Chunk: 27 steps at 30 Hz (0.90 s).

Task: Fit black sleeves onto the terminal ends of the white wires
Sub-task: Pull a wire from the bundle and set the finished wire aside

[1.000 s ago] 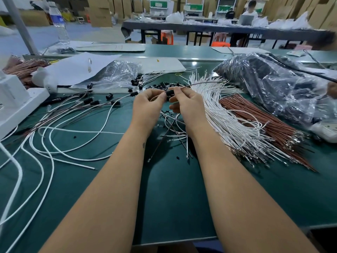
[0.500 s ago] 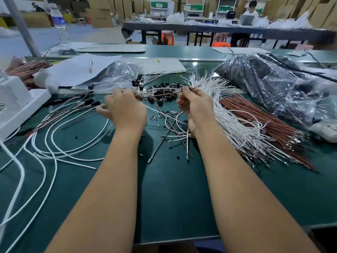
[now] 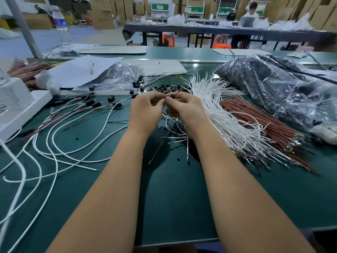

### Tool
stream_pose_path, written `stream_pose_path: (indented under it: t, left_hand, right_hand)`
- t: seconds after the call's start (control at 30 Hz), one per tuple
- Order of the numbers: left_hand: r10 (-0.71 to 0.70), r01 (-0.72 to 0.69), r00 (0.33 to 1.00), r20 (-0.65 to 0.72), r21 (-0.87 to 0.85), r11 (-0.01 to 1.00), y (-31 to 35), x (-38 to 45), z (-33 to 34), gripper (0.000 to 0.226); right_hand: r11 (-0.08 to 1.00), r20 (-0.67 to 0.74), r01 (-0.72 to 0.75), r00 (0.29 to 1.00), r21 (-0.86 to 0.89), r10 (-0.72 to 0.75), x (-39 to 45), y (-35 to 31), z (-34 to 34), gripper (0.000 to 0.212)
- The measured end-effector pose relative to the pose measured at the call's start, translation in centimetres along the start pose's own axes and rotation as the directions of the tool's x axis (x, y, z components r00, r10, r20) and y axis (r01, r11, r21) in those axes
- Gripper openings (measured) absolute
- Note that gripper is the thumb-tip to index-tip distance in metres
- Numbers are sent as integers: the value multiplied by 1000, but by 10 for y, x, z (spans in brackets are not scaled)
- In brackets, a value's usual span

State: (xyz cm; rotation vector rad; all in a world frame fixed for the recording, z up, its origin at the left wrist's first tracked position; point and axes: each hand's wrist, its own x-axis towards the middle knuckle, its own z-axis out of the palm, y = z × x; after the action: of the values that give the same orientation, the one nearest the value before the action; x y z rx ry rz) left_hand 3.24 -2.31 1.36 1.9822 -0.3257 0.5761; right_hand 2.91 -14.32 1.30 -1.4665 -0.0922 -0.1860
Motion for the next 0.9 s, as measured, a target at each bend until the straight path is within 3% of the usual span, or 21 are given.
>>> stream_pose_path:
  t: [0.27,0.5,0.9]
  left_hand:
    - [44,-42,999,-9,146,988,-9,2,-2,16]
    - [131,-128,991,2,203,971,-5,-1,-2,15]
    - [-3,-13,991,133,119,993,-6,-3,4,7]
  right_hand:
    - [1000,-217,19,976,-5,-20,4,0,-5,13]
    - [998,-232,48,971,-27,-53,4,0,-8,11]
    - [994,-179,104,979,27,-97,3,-2,-7,18]
